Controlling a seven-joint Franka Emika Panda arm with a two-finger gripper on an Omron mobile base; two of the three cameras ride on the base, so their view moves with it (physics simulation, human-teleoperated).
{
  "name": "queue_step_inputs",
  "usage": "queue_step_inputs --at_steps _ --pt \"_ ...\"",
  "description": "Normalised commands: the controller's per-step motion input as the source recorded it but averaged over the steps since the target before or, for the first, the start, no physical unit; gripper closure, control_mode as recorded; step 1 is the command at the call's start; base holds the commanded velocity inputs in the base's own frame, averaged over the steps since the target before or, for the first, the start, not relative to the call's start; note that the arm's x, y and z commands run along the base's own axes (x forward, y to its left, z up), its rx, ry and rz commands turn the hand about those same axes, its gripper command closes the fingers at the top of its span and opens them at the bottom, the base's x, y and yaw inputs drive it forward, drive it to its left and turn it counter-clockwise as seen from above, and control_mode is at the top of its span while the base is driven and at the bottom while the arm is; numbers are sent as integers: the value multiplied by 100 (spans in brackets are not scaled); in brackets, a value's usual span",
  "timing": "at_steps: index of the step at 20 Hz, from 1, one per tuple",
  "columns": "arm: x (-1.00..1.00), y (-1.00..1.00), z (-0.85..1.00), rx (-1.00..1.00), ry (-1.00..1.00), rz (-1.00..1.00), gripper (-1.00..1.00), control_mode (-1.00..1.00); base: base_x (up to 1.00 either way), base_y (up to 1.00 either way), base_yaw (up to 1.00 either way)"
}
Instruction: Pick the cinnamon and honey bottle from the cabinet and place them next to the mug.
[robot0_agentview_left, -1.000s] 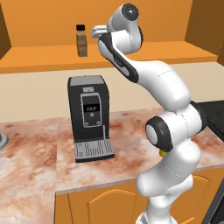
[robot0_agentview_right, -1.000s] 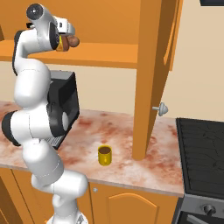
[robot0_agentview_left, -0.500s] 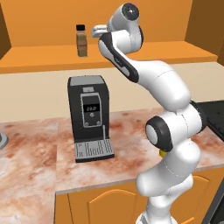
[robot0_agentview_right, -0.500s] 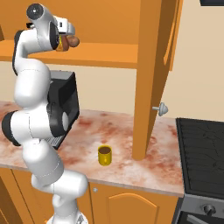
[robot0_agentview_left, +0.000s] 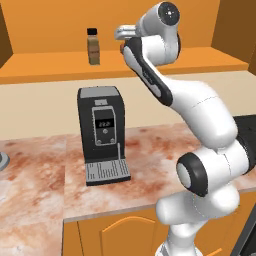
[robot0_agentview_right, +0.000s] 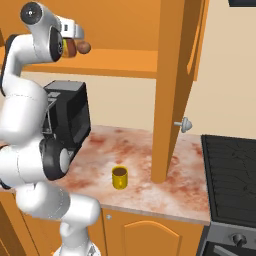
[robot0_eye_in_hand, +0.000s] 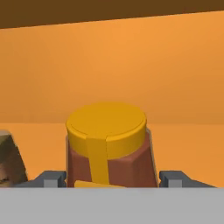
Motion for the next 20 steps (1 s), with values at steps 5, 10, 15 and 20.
queue_step_inputs --at_steps 5,10,15,20 --pt "-99 -53 -3 7 -9 0 100 -100 0 0 0" --pt "-98 -50 -1 5 -5 0 100 -100 0 0 0" --pt "-84 -56 1 2 0 0 100 -100 0 0 0" --pt "-98 -56 0 0 0 0 100 -100 0 0 0"
